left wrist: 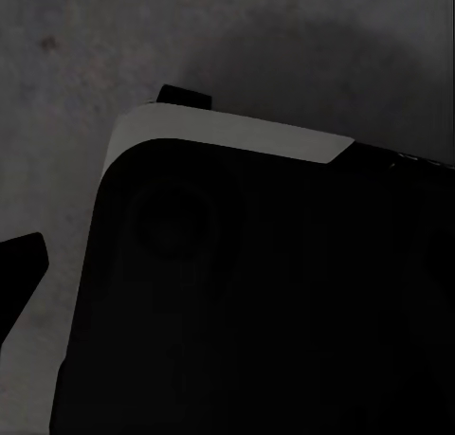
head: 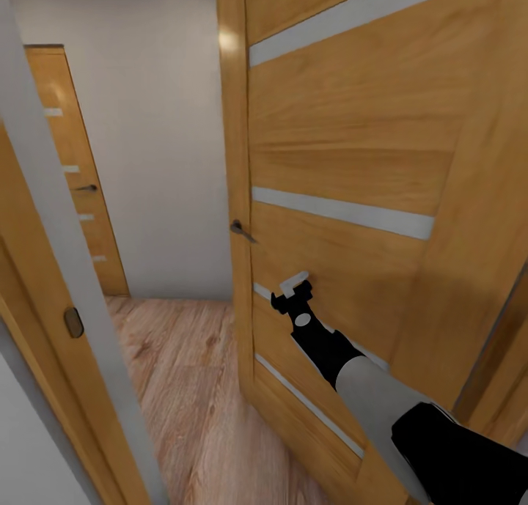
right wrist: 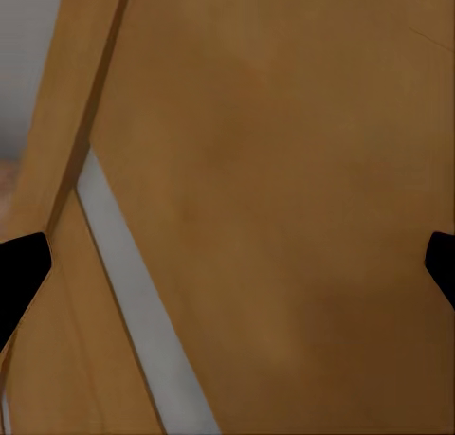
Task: Move the two storage containers from the living room to the garage. In the garage, place one container on the floor and stack the other container on top of it (either order is fine).
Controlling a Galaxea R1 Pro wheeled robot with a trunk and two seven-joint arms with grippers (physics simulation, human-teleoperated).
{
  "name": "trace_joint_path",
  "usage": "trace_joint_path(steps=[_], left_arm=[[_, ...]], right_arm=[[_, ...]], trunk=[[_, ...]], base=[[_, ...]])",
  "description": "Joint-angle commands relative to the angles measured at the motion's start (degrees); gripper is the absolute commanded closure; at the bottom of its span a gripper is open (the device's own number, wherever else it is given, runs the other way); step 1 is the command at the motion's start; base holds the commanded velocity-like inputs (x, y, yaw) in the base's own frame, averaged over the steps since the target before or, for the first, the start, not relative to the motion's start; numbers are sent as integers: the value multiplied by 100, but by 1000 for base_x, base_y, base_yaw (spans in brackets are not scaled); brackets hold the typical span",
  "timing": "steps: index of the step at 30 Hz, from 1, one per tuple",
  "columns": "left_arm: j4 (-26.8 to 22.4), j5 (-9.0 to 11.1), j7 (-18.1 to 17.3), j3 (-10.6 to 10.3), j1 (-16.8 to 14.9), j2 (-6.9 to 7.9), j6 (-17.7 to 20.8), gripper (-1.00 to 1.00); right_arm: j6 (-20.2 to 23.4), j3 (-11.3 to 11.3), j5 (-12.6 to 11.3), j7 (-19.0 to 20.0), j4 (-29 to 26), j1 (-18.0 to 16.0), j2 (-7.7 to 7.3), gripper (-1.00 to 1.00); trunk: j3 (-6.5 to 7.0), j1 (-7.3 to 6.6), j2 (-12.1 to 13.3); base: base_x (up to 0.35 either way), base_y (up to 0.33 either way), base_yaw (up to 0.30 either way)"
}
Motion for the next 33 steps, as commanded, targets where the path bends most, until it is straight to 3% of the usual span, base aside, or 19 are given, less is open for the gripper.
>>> trace_joint_path(steps=[1,11,27,33], left_arm=[[0,33,-1,-3,-1,-1,-16,-100],[0,19,-1,-3,1,-9,-16,-100],[-2,49,-1,52,-1,-14,-15,-100],[0,59,-1,57,-1,3,-16,-100]], right_arm=[[34,11,71,-61,1,-9,0,-100],[31,24,118,-275,357,-9,0,-100],[-45,25,77,-348,397,-9,0,-100],[-38,28,99,-331,397,-9,0,-100]], trunk=[[-5,2,-2],[-5,2,-2],[-5,2,-2],[-5,2,-2]], base=[[188,0,0],[37,0,0],[4,0,0],[178,0,0]])
